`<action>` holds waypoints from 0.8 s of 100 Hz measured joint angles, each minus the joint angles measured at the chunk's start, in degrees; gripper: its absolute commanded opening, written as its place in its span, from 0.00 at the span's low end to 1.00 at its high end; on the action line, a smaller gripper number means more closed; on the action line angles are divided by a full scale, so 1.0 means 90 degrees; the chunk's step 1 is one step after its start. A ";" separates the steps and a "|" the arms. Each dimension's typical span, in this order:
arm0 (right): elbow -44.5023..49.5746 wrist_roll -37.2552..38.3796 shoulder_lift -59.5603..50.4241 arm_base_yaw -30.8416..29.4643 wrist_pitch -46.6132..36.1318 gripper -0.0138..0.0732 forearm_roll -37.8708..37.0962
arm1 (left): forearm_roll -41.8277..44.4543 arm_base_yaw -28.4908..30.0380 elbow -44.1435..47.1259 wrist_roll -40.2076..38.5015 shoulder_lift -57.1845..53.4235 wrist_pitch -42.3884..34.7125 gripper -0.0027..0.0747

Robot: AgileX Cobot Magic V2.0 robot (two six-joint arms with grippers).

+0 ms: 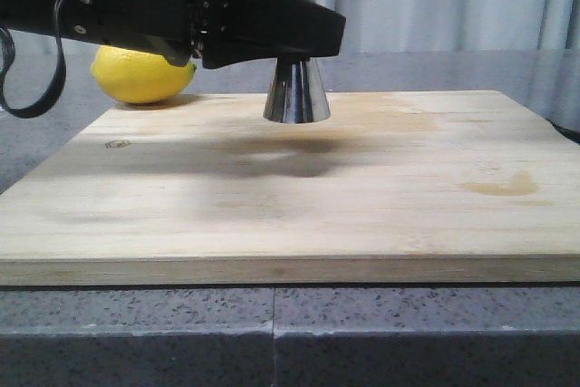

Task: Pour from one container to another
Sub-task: 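Carry the empty beaker with the right gripper down toward the board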

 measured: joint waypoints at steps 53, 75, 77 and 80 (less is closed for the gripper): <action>0.0000 0.0000 0.0000 0.0000 0.0184 0.32 0.0000 | 0.0000 0.0000 0.0000 0.0000 0.0000 0.0000 0.01; 0.0000 -0.0585 0.0000 0.0000 0.0205 0.32 0.0325 | 0.0000 0.0000 0.0000 0.0000 0.0000 0.0000 0.01; 0.0000 -0.0735 0.0000 0.0000 0.0205 0.32 0.0457 | 0.0000 0.0000 0.0000 0.0000 0.0000 0.0000 0.01; 0.0000 -0.1008 0.0000 0.0000 0.0205 0.32 0.0646 | 0.0000 0.0000 0.0000 0.0000 0.0000 0.0000 0.01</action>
